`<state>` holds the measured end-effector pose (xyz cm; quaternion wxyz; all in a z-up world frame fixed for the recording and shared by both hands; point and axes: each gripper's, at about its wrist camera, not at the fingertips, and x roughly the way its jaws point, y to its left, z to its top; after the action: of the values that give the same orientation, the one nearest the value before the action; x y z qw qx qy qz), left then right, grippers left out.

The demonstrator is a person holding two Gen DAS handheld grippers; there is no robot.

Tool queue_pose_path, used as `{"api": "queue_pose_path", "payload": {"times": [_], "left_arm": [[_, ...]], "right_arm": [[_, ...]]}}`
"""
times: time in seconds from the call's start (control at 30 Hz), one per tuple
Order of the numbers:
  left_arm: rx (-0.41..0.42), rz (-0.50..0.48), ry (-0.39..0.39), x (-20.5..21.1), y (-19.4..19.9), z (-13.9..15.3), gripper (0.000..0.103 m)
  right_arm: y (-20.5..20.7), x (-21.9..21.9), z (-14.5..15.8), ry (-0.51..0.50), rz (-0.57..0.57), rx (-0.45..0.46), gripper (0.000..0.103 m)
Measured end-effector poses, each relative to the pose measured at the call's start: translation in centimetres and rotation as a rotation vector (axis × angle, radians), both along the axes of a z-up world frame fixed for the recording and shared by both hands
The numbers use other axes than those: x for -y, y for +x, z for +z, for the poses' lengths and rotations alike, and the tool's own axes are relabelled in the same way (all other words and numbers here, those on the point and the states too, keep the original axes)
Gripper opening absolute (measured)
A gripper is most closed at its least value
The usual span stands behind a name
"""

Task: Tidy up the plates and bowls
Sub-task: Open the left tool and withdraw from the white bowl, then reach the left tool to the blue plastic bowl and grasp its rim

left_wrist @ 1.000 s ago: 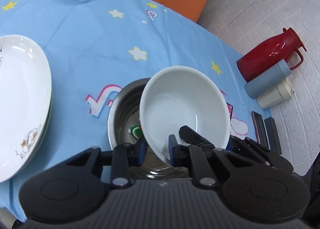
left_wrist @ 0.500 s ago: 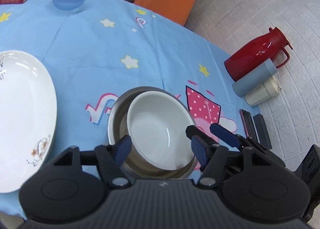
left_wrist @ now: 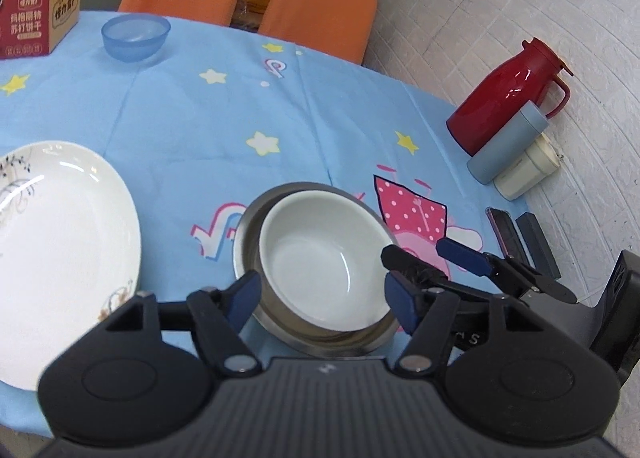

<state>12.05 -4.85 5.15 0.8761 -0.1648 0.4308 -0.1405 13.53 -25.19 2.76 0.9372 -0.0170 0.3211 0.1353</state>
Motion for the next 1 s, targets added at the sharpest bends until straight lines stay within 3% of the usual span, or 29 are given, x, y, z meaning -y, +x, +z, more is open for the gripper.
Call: {"api": "queue_pose_path", "payload": {"times": [0.27, 0.43, 0.73, 1.0], "left_arm": [[0.135, 0.01, 0.089, -1.9, -0.3, 2.8, 0.069], [0.175, 0.042, 0.159, -4.1, 1.0, 3.8, 0.069], [0.177, 0.16, 0.297, -11.5, 6.1, 4.1, 0.069], [0.101, 0.307, 0.248, -18.9, 13.6, 2.7, 0.069]], "right_arm": [[1.0, -0.1, 1.1, 0.004, 0.0, 0.011, 0.103], [3.0, -1.9, 1.9, -0.002, 0.027, 0.014, 0.103], [7.7, -7.3, 2.6, -0.043, 0.15, 0.004, 0.103], [14.7, -12.6, 2.2, -0.067, 0.248, -0.037, 0.103]]}}
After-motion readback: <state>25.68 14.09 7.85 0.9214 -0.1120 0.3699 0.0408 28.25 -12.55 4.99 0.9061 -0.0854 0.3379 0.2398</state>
